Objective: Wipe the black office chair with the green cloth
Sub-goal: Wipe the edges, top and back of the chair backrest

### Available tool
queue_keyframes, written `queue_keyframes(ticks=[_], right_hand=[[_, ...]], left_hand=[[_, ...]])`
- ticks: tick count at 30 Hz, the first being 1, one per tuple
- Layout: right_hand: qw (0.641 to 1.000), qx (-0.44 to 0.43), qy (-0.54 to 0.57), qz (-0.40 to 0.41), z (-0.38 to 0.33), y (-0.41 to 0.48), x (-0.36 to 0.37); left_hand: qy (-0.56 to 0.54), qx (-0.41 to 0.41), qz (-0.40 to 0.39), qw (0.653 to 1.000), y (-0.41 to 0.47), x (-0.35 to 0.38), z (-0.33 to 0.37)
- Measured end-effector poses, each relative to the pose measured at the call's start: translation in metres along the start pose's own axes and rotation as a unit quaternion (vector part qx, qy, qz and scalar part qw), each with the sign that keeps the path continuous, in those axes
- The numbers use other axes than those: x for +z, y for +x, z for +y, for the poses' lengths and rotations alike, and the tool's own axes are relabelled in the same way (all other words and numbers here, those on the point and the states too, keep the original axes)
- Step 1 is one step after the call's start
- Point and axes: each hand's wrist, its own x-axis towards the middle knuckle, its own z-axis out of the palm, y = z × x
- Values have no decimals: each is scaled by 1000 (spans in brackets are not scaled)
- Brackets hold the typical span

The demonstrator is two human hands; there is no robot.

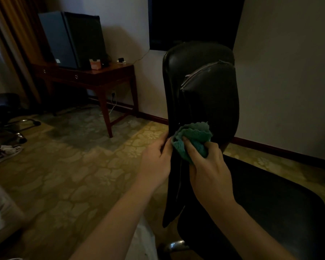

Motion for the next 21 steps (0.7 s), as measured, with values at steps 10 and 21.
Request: queue_keyframes(ticks=[10, 21], right_hand=[[1000, 4, -3, -5, -11, 11, -4], [999, 4, 23, 41, -27, 28, -16]], left_hand=[[-50, -40, -18, 998, 0, -5, 3], [-50, -21, -2, 999, -7, -4, 12]])
